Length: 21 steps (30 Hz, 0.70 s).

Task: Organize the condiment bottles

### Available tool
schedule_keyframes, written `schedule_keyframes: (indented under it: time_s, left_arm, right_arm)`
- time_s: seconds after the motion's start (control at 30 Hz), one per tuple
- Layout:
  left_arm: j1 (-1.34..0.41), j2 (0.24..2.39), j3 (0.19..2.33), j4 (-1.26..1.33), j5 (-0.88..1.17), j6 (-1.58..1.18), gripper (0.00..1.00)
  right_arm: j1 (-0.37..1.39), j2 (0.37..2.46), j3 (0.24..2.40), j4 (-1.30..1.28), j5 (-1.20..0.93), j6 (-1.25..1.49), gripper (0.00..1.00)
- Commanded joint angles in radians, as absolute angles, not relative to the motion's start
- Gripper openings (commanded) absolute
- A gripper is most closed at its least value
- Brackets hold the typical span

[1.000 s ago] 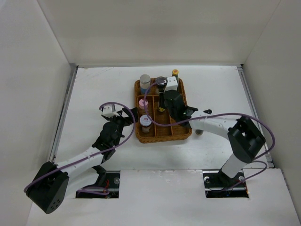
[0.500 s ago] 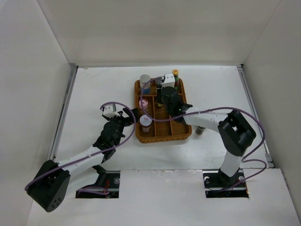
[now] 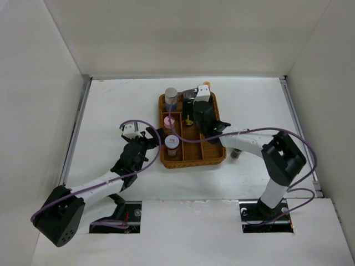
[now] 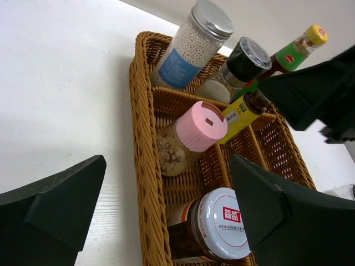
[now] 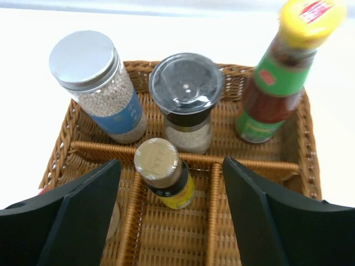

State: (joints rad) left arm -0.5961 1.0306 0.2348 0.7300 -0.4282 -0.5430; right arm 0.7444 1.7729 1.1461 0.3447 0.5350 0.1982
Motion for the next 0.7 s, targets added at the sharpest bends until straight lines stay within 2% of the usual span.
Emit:
schedule_keyframes:
  time_s: [0.0, 0.13, 0.23, 0.4, 0.53, 0.67]
  left_arm:
    - [-0.588, 1.011, 0.238, 0.792, -0.416, -0.552, 0.97]
    - [-0.587, 0.963, 0.232, 0.779, -0.416, -0.552, 0.97]
    - [-0.599, 0.924, 0.230, 0.762, -0.417, -0.552, 0.97]
    - [-0.616, 0.919, 0.235, 0.759, -0.416, -0.558, 0.97]
    - [-0.631, 0.916, 0.239, 0.759, -0.416, -0.560, 0.97]
    - [-0.636, 0.905, 0.235, 0.759, -0.420, -0.561, 0.97]
  right_arm:
    - [0.745, 1.596, 1.119, 0.390, 0.546, 0.195, 0.83]
    - [0.728, 1.355, 0.982, 0.333, 0.603, 0.224, 0.84]
    - [0.714, 1.179, 0.863, 0.228, 0.702, 0.274, 0.81]
    - [0.716, 0.938, 0.782, -0.260, 0.880, 0.446, 0.69]
    - [0.722, 0.881, 0.805, -0.650, 0.853, 0.653, 0.72]
    - [0.731, 0.890, 0.781, -0.759, 0.807, 0.741, 0.77]
